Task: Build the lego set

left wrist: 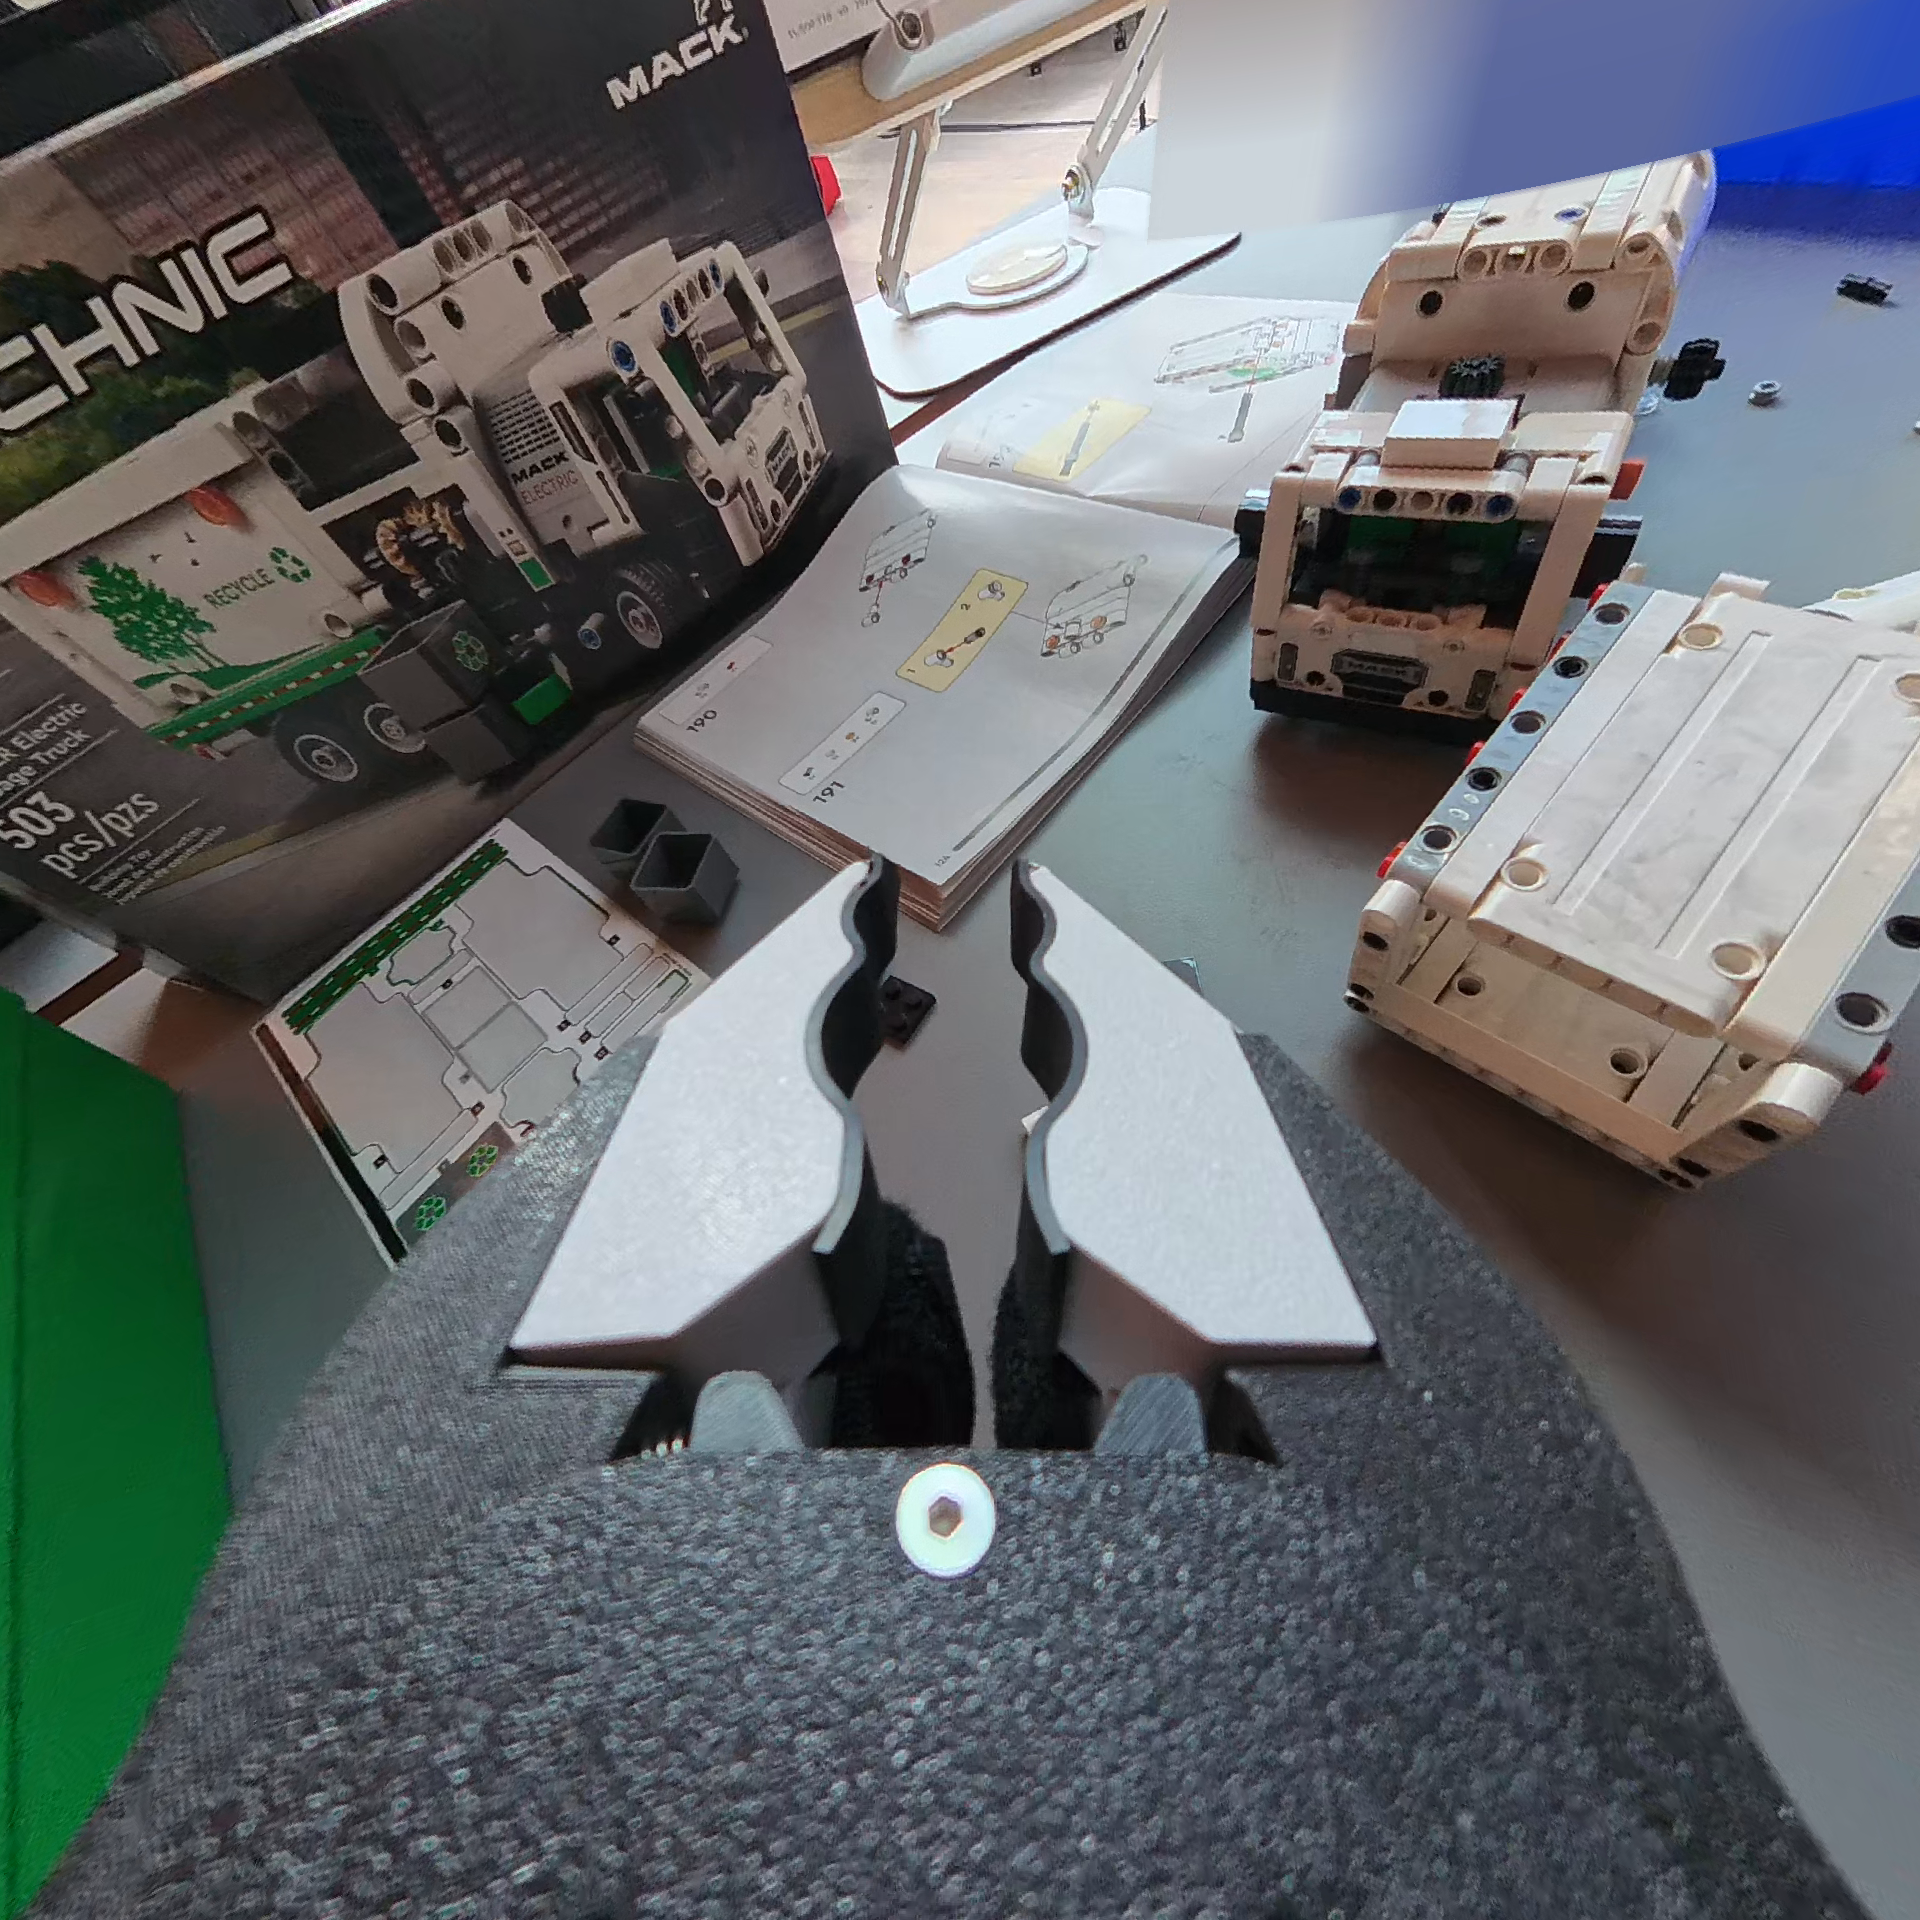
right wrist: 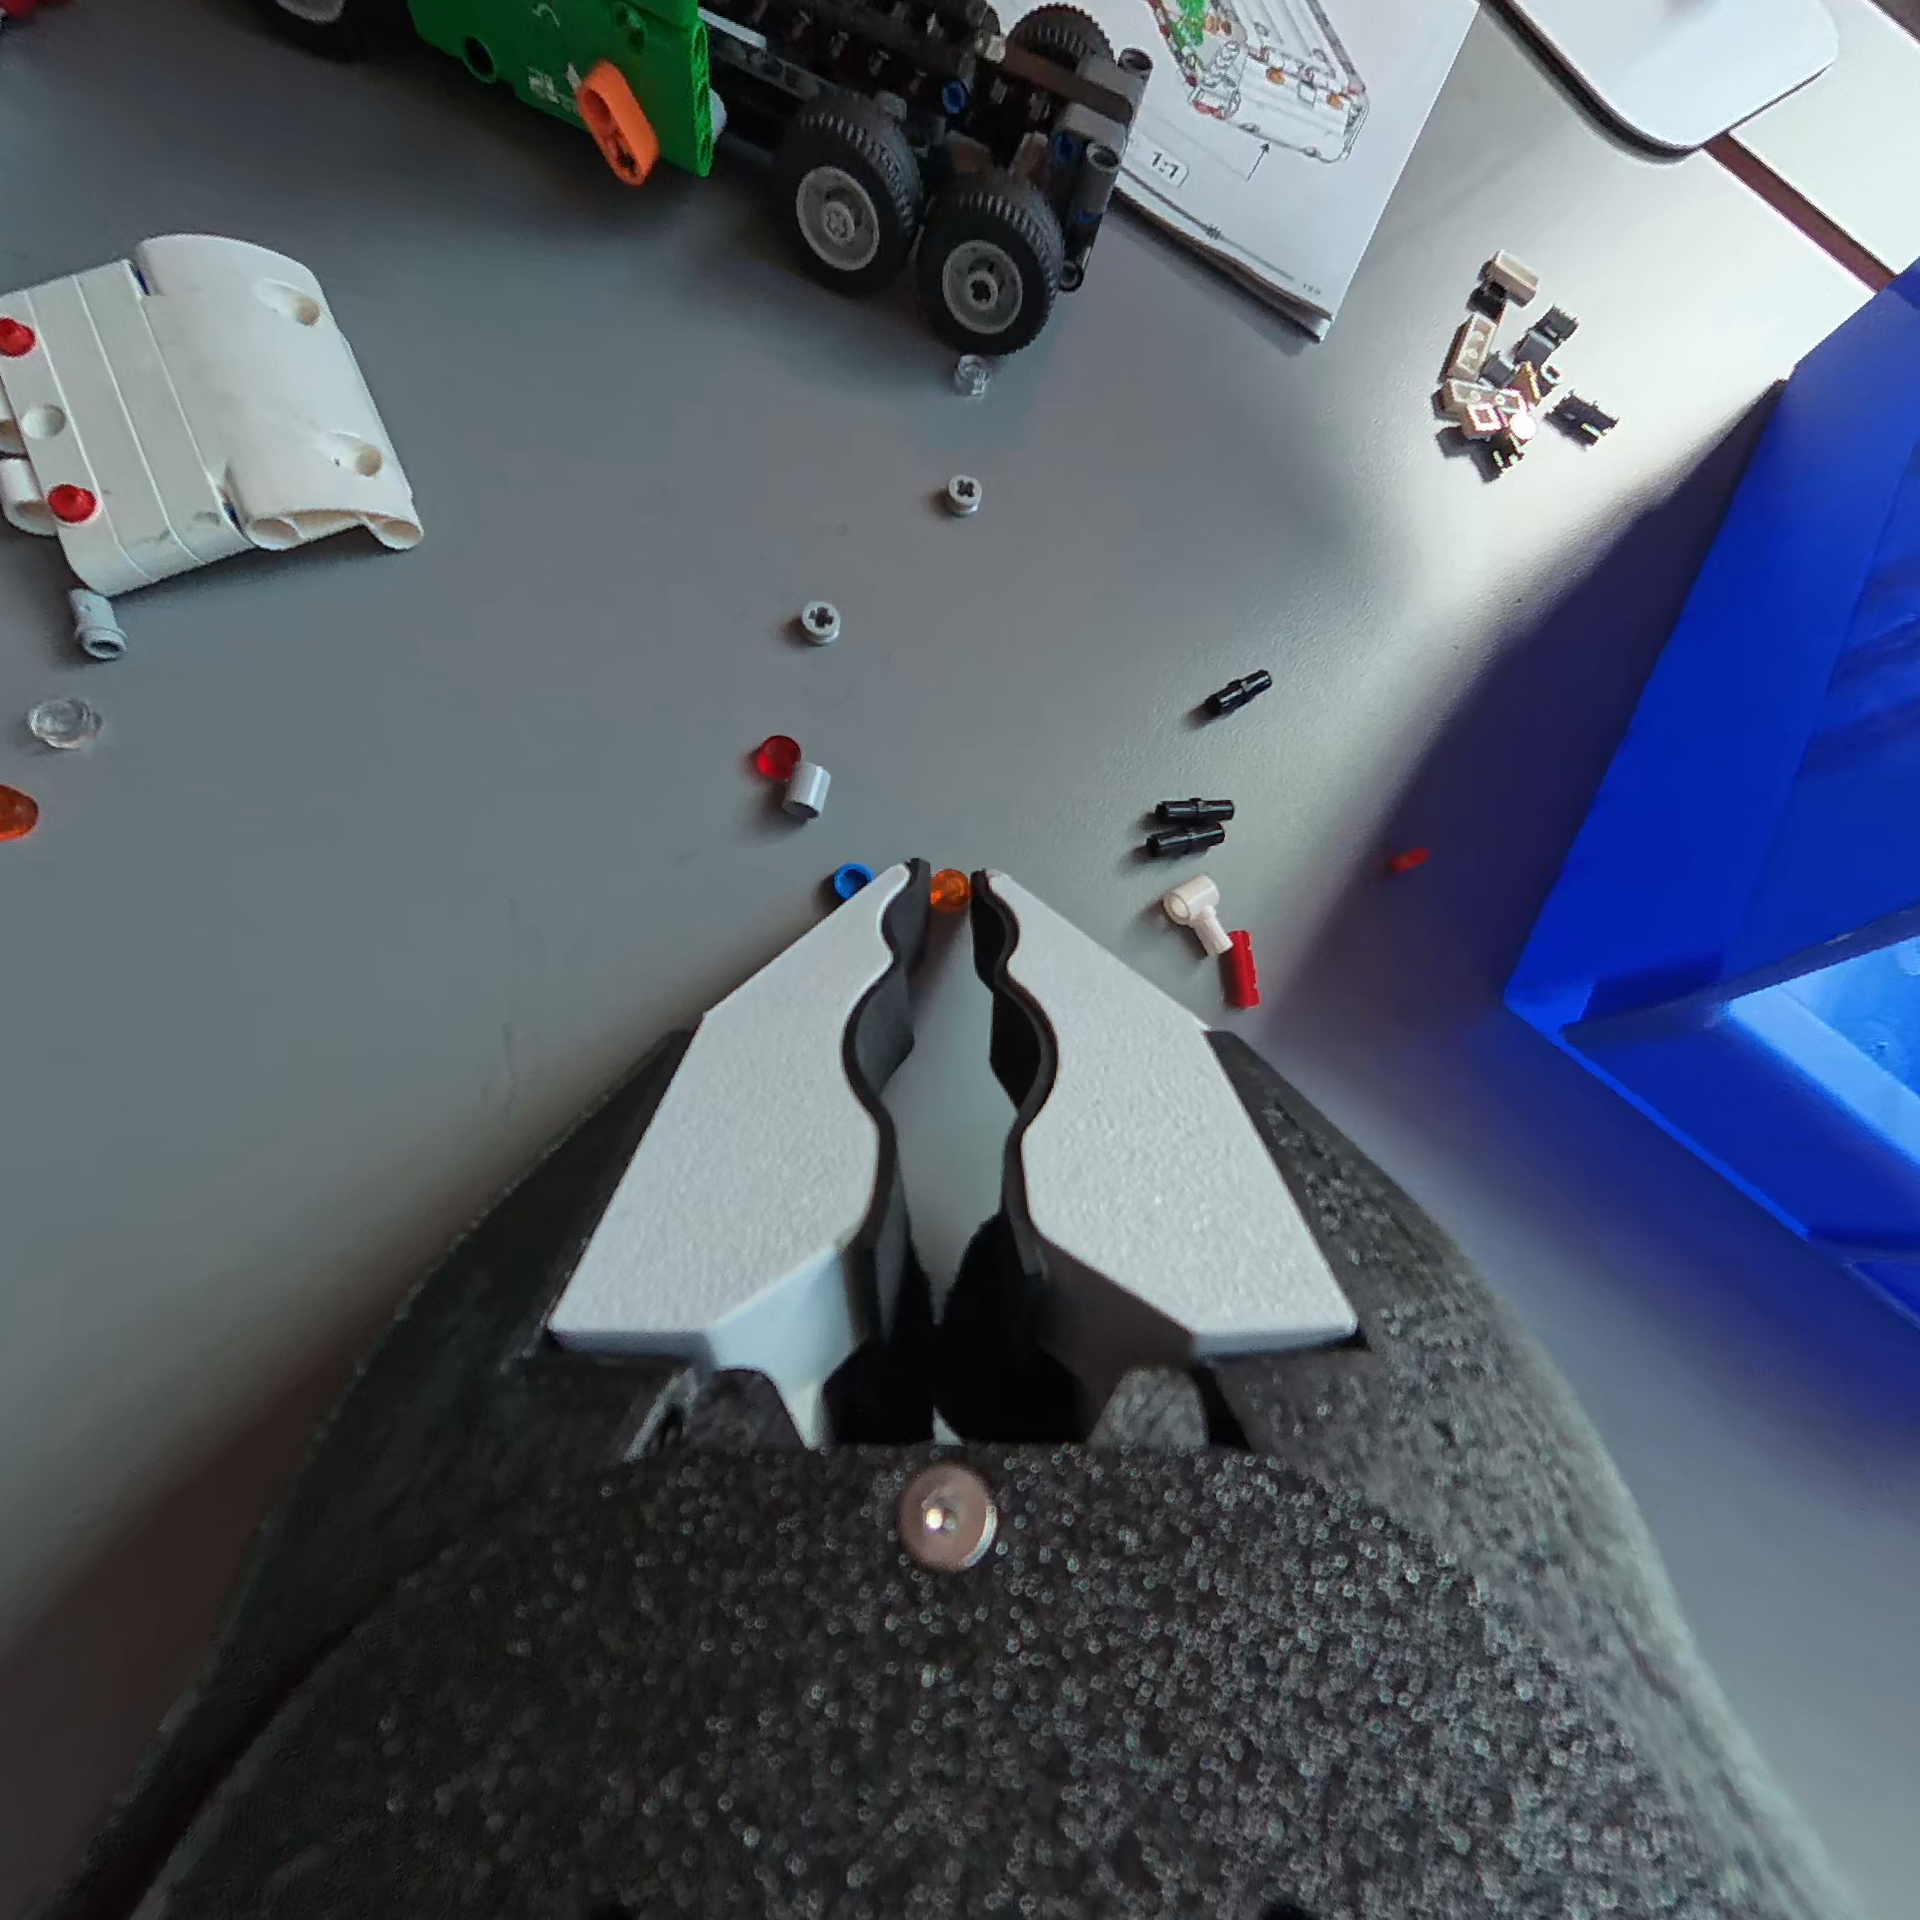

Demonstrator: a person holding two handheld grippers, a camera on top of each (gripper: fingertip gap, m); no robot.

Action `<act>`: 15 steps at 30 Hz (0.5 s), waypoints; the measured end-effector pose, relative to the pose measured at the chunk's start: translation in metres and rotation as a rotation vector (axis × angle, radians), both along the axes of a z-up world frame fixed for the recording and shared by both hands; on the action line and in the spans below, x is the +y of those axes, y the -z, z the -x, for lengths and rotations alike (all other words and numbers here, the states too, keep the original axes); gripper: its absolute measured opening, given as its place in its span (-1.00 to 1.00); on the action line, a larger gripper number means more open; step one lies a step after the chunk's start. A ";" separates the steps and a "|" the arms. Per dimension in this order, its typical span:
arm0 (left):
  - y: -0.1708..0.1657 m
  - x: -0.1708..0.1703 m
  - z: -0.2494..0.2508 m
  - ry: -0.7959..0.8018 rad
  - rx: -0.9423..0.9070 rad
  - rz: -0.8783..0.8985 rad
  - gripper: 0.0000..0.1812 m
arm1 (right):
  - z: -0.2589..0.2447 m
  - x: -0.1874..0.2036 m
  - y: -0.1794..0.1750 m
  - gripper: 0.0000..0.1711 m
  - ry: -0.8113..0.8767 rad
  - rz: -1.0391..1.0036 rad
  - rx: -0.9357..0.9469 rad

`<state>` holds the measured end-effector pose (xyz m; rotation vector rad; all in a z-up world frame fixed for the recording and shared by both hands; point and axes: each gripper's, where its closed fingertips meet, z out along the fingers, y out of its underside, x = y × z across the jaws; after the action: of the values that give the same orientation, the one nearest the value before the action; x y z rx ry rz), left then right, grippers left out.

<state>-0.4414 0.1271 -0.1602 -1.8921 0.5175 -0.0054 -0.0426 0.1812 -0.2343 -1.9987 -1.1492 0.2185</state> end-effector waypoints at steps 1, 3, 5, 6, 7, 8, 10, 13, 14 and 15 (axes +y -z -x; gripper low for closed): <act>0.000 0.000 0.000 0.000 0.000 0.001 -0.79 | 0.000 0.000 0.000 -0.93 0.001 0.004 0.005; 0.000 0.000 0.000 -0.001 0.000 -0.001 -0.79 | 0.000 -0.001 0.000 -0.93 -0.001 0.020 0.013; 0.000 0.000 0.000 -0.001 0.000 0.000 -0.79 | -0.001 -0.001 -0.003 -0.94 0.005 0.027 0.021; -0.001 0.000 0.000 -0.001 0.000 -0.001 -0.79 | 0.000 -0.002 -0.007 -0.93 0.002 0.018 0.040; -0.001 0.000 0.000 -0.001 -0.001 -0.002 -0.79 | 0.004 -0.006 -0.012 -0.93 -0.017 0.015 0.062; -0.001 0.000 0.000 0.000 -0.001 -0.002 -0.79 | 0.011 -0.014 -0.017 -0.93 -0.062 0.020 0.090; -0.001 0.000 0.000 -0.002 0.003 -0.004 -0.79 | 0.033 -0.040 -0.028 -0.93 -0.207 0.033 0.159; -0.002 0.000 0.000 -0.001 0.002 -0.006 -0.79 | 0.062 -0.084 -0.028 -0.93 -0.400 0.094 0.191; -0.002 0.000 -0.001 -0.001 0.002 -0.006 -0.79 | 0.067 -0.092 -0.024 -0.93 -0.429 0.108 0.179; -0.002 0.000 -0.001 0.000 0.002 -0.005 -0.79 | 0.072 -0.098 -0.020 -0.93 -0.447 0.117 0.167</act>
<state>-0.4406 0.1266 -0.1586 -1.8874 0.5191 -0.0022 -0.1150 0.0834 -0.2139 -1.7572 -1.4879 0.6802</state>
